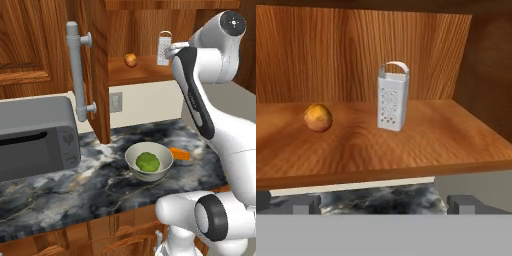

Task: Pick the cheese from the fridge and the cheese grater from the cabinet and place them next to the salad bowl.

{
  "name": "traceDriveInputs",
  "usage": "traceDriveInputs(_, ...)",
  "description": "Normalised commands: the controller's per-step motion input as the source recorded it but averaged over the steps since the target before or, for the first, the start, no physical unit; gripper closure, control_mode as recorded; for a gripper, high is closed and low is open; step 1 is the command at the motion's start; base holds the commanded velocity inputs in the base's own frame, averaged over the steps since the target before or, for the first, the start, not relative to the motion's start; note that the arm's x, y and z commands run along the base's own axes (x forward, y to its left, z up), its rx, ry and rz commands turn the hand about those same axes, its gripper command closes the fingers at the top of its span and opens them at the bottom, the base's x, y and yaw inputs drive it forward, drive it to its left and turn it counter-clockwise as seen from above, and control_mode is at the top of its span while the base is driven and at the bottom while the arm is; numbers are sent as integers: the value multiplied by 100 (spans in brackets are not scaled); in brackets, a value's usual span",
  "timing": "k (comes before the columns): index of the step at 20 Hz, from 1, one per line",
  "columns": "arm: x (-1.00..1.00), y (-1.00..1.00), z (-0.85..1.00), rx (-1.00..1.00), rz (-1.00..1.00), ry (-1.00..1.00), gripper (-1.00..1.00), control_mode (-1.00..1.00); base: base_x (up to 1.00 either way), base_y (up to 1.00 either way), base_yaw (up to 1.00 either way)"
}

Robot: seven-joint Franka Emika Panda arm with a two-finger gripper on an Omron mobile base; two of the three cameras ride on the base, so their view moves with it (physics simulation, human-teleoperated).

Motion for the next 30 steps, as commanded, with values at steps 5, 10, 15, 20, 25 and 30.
traceDriveInputs(5, 61, 0, -31, 0, -5, 10, -100, -100, 0, 0, 0)
traceDriveInputs(10, 33, 0, -19, 0, -2, 6, -100, -100, 0, 0, 0)
traceDriveInputs(15, 39, 1, 0, 1, 0, 1, -100, -100, 0, 0, 0)
traceDriveInputs(20, 34, 0, -3, 0, 0, 4, -100, -100, 0, 0, 0)
traceDriveInputs(25, 37, 0, 0, 0, 0, 0, -100, -100, 0, 0, 0)
traceDriveInputs(30, 43, 0, 0, 0, 0, 0, -100, -100, 0, 0, 0)
